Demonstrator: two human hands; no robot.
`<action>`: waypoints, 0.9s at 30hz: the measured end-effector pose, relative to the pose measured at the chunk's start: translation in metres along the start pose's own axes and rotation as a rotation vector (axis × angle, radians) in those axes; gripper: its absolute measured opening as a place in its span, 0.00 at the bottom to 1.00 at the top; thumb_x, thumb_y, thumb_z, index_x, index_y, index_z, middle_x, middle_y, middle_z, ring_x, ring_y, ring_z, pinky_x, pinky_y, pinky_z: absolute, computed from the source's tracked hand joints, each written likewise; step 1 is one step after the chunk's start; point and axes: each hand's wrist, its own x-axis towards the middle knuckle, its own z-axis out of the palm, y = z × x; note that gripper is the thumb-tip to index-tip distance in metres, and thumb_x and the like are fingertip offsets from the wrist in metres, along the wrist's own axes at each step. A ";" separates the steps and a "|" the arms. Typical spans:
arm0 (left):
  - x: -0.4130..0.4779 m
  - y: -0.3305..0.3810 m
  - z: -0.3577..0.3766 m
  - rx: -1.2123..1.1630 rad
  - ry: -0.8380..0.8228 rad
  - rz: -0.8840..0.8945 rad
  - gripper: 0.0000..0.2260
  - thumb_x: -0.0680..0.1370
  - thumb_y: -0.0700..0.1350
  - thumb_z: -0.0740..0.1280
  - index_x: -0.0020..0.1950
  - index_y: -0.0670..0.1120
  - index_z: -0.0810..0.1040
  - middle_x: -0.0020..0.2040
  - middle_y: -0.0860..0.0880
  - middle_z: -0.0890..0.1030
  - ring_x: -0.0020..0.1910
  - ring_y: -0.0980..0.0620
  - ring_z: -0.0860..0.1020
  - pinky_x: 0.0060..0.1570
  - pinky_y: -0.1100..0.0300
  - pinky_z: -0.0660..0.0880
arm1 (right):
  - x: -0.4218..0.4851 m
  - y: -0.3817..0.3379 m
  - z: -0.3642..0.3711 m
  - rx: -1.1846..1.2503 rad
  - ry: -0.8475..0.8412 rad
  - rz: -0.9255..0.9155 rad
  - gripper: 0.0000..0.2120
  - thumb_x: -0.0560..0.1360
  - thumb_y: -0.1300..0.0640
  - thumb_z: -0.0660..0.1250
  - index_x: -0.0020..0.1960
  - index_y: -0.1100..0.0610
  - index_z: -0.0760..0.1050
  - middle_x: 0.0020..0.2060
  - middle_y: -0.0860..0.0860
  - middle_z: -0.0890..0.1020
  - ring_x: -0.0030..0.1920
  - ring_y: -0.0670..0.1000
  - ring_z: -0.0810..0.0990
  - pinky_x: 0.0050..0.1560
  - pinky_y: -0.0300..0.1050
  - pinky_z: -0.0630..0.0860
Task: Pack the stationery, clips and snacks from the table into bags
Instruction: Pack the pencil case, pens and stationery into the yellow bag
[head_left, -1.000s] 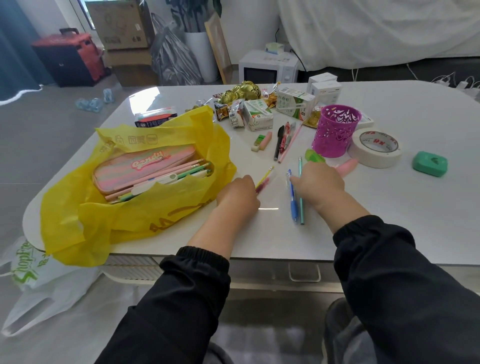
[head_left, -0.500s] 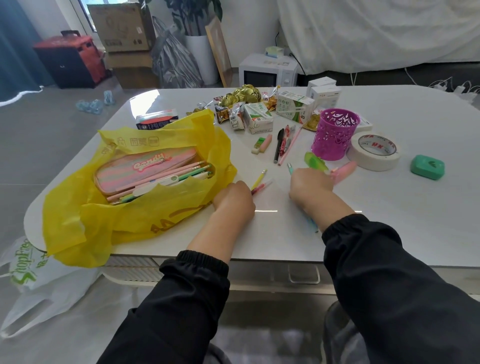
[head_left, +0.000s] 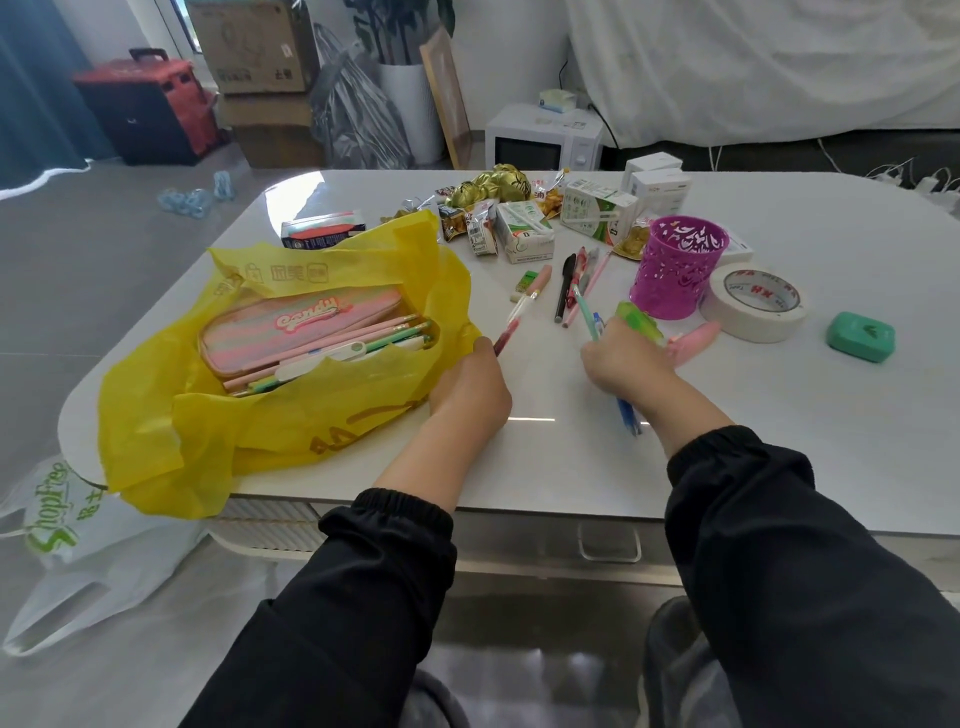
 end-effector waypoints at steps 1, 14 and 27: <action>0.000 -0.001 0.001 -0.050 0.012 0.014 0.14 0.79 0.37 0.58 0.64 0.43 0.67 0.56 0.43 0.77 0.53 0.44 0.77 0.46 0.54 0.72 | 0.001 -0.003 -0.002 0.073 0.004 0.005 0.16 0.79 0.59 0.54 0.65 0.63 0.64 0.46 0.57 0.74 0.46 0.58 0.77 0.44 0.52 0.76; 0.010 -0.011 0.013 -0.156 0.118 0.050 0.11 0.83 0.43 0.55 0.63 0.42 0.69 0.58 0.42 0.78 0.55 0.43 0.76 0.43 0.55 0.69 | 0.075 -0.019 -0.030 0.351 0.085 0.016 0.06 0.79 0.57 0.60 0.49 0.61 0.69 0.36 0.54 0.72 0.32 0.51 0.71 0.29 0.41 0.69; 0.014 -0.010 0.009 -0.213 0.093 -0.006 0.12 0.80 0.37 0.55 0.63 0.43 0.70 0.60 0.42 0.77 0.58 0.42 0.75 0.50 0.55 0.71 | 0.113 -0.044 -0.025 -0.158 0.014 -0.010 0.13 0.78 0.51 0.61 0.49 0.61 0.71 0.33 0.54 0.71 0.36 0.54 0.73 0.28 0.42 0.64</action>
